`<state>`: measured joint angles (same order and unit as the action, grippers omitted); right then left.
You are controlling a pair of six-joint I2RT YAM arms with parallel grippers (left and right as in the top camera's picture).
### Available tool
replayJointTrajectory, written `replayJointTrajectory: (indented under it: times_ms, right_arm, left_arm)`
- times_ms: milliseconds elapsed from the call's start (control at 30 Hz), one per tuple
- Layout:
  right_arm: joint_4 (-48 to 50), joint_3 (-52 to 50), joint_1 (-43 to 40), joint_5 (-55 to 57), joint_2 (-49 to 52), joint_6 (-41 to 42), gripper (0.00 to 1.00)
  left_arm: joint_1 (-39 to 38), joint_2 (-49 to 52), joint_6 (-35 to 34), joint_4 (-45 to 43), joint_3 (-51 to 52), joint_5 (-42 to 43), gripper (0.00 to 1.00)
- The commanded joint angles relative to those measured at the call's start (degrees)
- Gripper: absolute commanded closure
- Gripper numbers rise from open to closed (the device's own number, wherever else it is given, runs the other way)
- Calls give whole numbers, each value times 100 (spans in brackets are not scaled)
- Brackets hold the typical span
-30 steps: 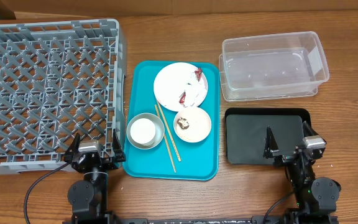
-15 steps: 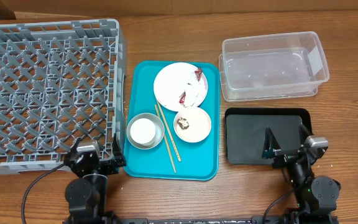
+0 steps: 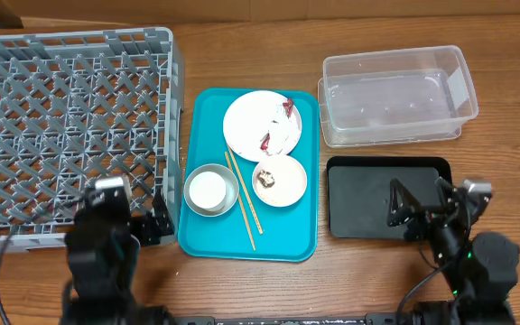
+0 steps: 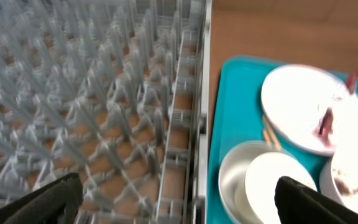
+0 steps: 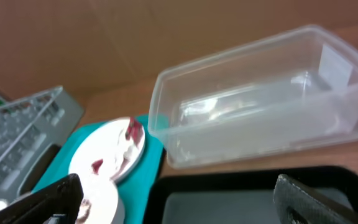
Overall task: Sort waste into correct bins and load items into the dishwasher
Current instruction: 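Reach the right gripper to the white plate and grasp the tissue waste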
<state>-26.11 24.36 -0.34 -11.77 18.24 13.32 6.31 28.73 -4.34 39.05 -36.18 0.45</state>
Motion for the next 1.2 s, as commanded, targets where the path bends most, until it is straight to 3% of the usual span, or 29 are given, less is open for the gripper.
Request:
replayJointTrajectory:
  times_ms: [0, 167, 367, 667, 900, 1167]
  right_arm:
    - [-295, 763, 28, -190, 625, 39, 0]
    - [-1818, 2444, 28, -129, 2286, -44, 0]
    - [-2691, 3633, 28, -42, 3453, -326, 0]
    - [-2304, 4006, 76, -955, 4065, -262, 0]
    - [-2785, 5047, 883, -319, 5066, -260, 0]
    - [-3110, 6916, 2111, 544, 7014, -262, 0]
  left_arm:
    - [-11, 927, -59, 634, -890, 61, 0]
    - [-11, 2251, -59, 1906, -2214, 44, 0]
    - [11, 2653, -59, 2369, -2664, 46, 0]
    - [11, 2660, -57, 2568, -2667, 103, 1]
    - [11, 2662, -61, 2564, -2667, 105, 0]
    - [11, 2662, -61, 2564, -2667, 105, 0]
